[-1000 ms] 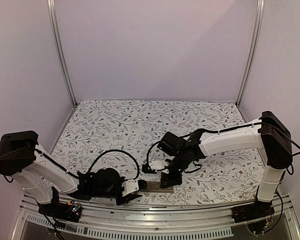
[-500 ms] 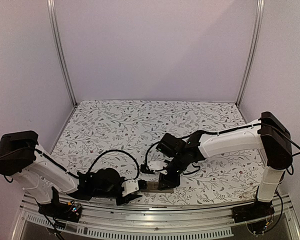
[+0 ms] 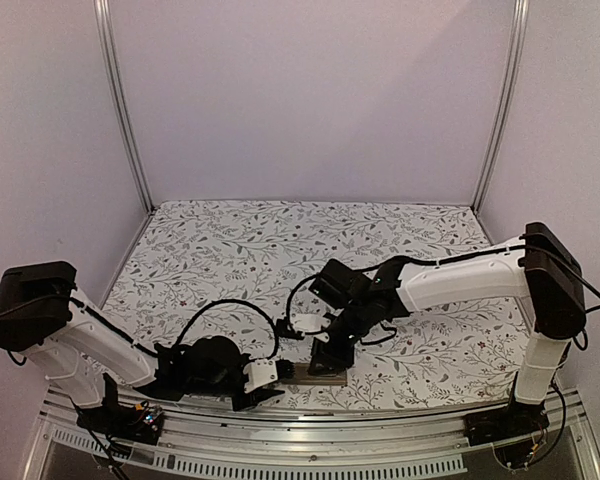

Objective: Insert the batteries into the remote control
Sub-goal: Load the battery cover onto the remote control without the battery cover, then press the battery cover on the remote control.

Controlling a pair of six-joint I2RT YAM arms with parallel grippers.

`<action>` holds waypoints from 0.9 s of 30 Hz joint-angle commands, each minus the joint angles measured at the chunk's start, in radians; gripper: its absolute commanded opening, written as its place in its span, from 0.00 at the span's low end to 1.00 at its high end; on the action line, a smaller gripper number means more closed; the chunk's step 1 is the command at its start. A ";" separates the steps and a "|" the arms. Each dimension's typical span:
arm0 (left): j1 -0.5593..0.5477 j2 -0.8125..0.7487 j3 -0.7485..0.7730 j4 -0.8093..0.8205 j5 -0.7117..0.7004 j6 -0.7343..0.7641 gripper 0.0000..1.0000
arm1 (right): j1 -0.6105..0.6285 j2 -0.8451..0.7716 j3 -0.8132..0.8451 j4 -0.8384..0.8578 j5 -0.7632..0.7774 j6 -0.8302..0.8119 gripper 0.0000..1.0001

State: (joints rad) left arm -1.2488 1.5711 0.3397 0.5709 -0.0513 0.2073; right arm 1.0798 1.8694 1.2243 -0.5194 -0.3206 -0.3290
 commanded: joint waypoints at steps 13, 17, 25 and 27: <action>0.005 -0.017 0.009 -0.017 0.014 -0.027 0.35 | -0.086 -0.227 0.005 -0.098 0.276 0.725 0.36; 0.005 -0.018 0.010 -0.019 0.014 -0.026 0.35 | -0.030 -0.248 -0.027 -0.167 0.302 0.900 0.30; 0.005 -0.030 0.007 -0.024 0.025 -0.024 0.35 | 0.013 -0.232 -0.086 -0.158 0.305 1.050 0.22; 0.005 -0.035 0.005 -0.026 0.029 -0.023 0.35 | 0.014 -0.230 -0.095 -0.144 0.283 1.065 0.26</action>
State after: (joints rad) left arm -1.2488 1.5616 0.3397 0.5594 -0.0414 0.1898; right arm 1.0985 1.6451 1.1568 -0.6605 -0.0528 0.6376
